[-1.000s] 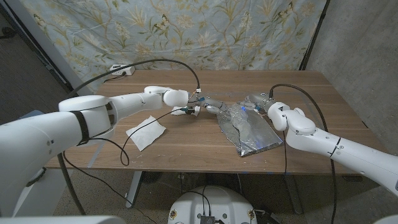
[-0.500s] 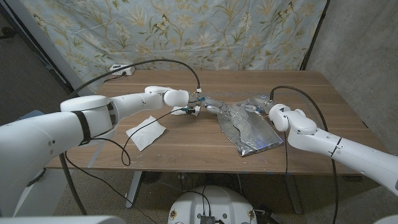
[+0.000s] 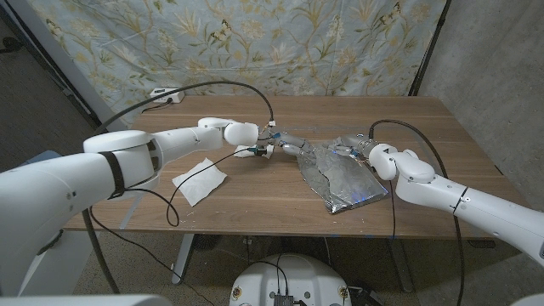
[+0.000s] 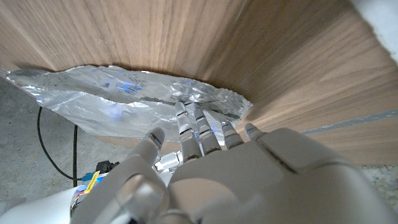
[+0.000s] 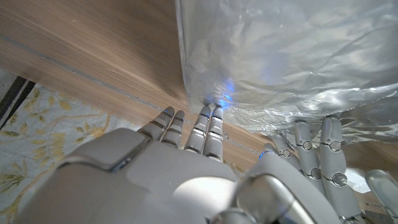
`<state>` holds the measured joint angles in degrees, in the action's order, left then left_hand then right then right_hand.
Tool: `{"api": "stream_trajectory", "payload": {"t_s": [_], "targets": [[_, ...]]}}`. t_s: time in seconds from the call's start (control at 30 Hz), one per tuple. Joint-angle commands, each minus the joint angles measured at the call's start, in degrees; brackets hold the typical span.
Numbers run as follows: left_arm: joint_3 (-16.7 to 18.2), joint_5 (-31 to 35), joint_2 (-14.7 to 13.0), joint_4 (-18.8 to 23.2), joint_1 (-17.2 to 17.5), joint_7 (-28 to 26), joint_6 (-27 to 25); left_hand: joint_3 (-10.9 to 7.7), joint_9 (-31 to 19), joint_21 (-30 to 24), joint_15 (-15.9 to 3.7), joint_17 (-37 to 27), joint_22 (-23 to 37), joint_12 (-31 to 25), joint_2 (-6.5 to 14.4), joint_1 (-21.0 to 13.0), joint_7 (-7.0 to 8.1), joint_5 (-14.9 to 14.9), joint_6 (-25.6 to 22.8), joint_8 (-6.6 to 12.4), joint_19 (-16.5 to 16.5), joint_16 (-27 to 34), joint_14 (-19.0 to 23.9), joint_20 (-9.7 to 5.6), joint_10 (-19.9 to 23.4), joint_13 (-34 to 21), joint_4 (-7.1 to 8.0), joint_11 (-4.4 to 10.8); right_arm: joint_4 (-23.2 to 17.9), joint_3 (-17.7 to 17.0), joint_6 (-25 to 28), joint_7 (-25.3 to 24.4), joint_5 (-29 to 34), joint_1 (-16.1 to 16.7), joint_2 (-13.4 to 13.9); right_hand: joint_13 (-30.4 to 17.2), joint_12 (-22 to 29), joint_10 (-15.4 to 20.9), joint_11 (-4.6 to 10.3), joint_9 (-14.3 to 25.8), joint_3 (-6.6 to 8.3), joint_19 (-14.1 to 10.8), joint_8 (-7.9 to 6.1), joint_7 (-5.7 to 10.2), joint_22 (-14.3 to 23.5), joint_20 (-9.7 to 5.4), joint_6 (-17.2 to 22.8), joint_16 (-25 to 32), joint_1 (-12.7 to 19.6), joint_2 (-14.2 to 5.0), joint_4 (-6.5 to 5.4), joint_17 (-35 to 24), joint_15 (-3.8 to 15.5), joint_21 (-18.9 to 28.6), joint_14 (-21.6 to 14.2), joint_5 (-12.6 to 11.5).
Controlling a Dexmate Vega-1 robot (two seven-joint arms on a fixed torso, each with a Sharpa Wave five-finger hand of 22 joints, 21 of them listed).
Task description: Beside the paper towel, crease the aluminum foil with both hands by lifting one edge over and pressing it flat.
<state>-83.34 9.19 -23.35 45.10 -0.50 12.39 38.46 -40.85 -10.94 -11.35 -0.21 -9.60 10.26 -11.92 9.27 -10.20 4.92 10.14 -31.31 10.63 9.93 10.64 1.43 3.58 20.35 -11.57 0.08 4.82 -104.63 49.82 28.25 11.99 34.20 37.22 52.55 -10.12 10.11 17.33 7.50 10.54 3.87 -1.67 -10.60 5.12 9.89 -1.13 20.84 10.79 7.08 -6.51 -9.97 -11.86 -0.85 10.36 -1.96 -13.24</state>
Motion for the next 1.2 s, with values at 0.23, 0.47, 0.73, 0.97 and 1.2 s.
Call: {"api": "stream_trajectory", "payload": {"t_s": [0.23, 0.47, 0.73, 0.97, 1.2], "targets": [[0.28, 0.1, 0.46, -1.37, 0.06, 0.03, 1.16, 0.32, -0.11, -0.41, 0.18, -0.08, 0.16, -0.4, 0.17, -0.59, 0.0, -0.21, 0.27, 0.35, 3.45, -0.07, 0.61, 0.47, 0.09, -0.15, 0.12, 0.12, 1.13, -0.32, -2.36, -0.09, -0.91, -0.08, -0.21, -0.11, -0.05, -0.35, 0.33, 0.06, -0.46, 0.28, -0.03, 0.34, 0.02, -0.16, -0.38, 0.09, -0.93, -0.05, 0.23, -0.06, 0.01, -0.01, 0.61, -0.68], [0.4, 0.02, 0.1, -0.68, 0.19, 0.05, 0.81, 0.31, -0.11, -0.41, 0.19, -0.08, 0.16, -0.4, 0.19, -0.63, 0.06, -0.2, 0.18, 0.39, 3.42, -0.07, 0.63, 0.48, 0.07, -0.15, 0.12, 0.17, -1.45, -1.04, -2.32, -0.05, -0.45, 0.25, 1.13, -0.11, 0.05, -0.31, 0.06, 0.06, -0.42, 0.31, -0.09, 0.43, 0.0, -0.2, -0.47, 0.18, -1.09, -0.19, 0.39, 0.03, 0.09, 0.1, 0.64, -0.85], [0.51, -0.29, -0.6, 0.72, 0.46, 0.11, -0.11, 0.32, -0.12, -0.4, 0.2, -0.07, 0.16, -0.44, 0.21, -0.68, -0.04, -0.2, 0.21, 0.38, 3.4, -0.07, 0.65, 0.48, 0.16, -0.15, 0.12, 0.06, -4.31, -2.02, -2.2, 0.7, -0.42, 0.76, 2.71, -0.12, -0.05, -0.83, 0.44, 0.05, -0.36, 0.33, -0.09, 0.51, -0.02, -0.16, -0.78, 0.19, -1.18, -0.27, 0.65, 0.15, 0.0, 0.21, 0.88, -1.07], [0.52, -0.47, -0.99, 1.62, 0.69, 0.02, -0.68, 0.32, -0.12, -0.38, 0.15, -0.07, 0.16, -0.41, 0.23, -0.71, 0.14, -0.2, 0.27, 0.36, 3.42, -0.1, 0.58, 0.5, 0.07, -0.15, 0.12, 0.18, -6.56, -2.93, -1.19, 1.04, -0.46, 1.63, 3.89, -0.12, 0.02, -0.84, 0.44, 0.05, -0.34, 0.39, -0.11, 0.56, -0.03, 0.16, -0.91, 0.21, -1.22, -0.28, 0.78, 0.22, -0.07, 0.24, 0.97, -1.17], [0.43, -0.41, -1.28, 1.99, 0.61, 0.02, -1.02, 0.32, -0.12, -0.38, 0.18, -0.07, 0.16, -0.41, 0.25, -0.75, 0.0, -0.2, 0.26, 0.37, 3.42, -0.1, 0.61, 0.49, 0.06, -0.16, 0.13, 0.11, -10.12, -4.29, 1.39, 0.83, -0.51, 3.77, 6.01, -0.13, 0.11, -0.82, 0.0, 0.04, -0.29, 0.37, -0.17, 0.42, -0.05, 0.32, -0.99, 0.25, -1.17, -0.23, 1.01, 0.32, -0.25, 0.31, 1.04, -1.31]]}}
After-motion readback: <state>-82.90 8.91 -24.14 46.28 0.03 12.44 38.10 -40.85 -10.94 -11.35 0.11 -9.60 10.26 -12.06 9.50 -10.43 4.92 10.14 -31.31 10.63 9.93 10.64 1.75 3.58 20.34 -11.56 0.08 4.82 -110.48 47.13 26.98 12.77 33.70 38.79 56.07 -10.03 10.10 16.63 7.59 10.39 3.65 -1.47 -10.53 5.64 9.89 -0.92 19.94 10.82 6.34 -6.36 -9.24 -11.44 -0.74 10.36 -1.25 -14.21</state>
